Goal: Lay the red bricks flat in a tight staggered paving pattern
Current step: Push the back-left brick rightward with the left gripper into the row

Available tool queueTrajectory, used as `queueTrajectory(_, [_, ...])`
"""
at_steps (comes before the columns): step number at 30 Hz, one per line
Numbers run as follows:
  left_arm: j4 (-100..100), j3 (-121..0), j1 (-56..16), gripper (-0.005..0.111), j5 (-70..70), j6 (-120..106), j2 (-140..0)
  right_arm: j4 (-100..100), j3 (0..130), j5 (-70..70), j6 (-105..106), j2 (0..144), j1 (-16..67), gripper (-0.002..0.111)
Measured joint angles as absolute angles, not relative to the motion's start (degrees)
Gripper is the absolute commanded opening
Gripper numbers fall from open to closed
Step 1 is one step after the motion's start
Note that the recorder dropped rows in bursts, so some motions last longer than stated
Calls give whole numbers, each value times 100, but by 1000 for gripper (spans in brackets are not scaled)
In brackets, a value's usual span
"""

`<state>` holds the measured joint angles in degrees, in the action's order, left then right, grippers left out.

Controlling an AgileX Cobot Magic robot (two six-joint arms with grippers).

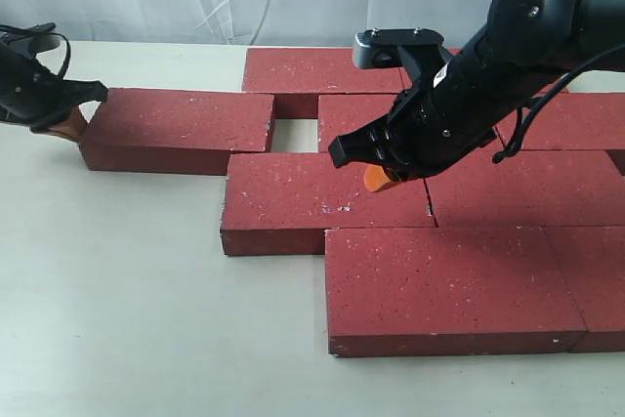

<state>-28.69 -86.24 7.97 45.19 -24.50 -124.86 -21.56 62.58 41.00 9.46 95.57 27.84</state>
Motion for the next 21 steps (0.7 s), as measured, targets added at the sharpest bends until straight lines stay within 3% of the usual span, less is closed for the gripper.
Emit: queueTrajectory(21, [-3044,-8624,152,0,4650,-2450,-12486,-2168,6258,4100,946,9557,2784,-1])
